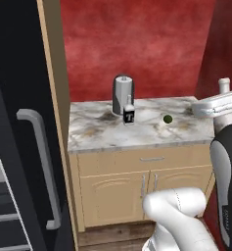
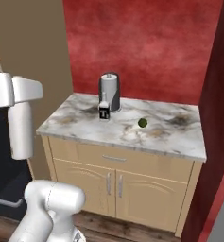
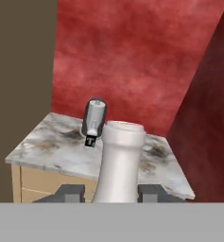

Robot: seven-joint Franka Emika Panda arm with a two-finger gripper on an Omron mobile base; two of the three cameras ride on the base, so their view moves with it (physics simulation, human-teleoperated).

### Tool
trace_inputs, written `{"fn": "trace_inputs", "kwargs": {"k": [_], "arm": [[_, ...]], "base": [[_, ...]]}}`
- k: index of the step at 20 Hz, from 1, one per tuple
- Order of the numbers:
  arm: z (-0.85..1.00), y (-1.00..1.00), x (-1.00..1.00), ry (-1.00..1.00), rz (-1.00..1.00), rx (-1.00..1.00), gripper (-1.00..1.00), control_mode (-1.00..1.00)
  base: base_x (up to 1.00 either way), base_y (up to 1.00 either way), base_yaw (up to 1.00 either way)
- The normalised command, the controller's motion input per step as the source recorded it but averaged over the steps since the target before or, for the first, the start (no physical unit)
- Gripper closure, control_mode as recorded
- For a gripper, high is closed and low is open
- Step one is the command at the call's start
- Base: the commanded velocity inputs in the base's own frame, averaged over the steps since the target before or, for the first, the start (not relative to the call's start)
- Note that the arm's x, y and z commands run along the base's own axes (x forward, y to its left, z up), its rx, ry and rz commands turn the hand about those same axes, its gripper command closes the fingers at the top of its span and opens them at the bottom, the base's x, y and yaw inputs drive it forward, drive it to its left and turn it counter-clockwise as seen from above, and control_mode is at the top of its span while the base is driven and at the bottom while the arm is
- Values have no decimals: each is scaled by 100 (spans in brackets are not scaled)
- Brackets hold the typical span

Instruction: Place the liquors on the top shelf of the fridge to keep them out of children's reach, and place the lime on lower shelves for easy access.

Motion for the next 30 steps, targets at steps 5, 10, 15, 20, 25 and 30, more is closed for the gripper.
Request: {"fn": "trace_inputs", "kwargs": {"k": [5,10,15,20,25,30], "arm": [[0,0,0,0,0,0,100,100],[0,0,0,0,0,0,100,100],[0,0,0,0,0,0,100,100],[0,0,0,0,0,0,100,100],[0,0,0,0,0,0,100,100],[0,0,0,0,0,0,100,100]], "base": [[-86,0,4],[-78,2,7],[-62,27,9],[-13,80,6],[1,99,0],[8,100,0]]}}
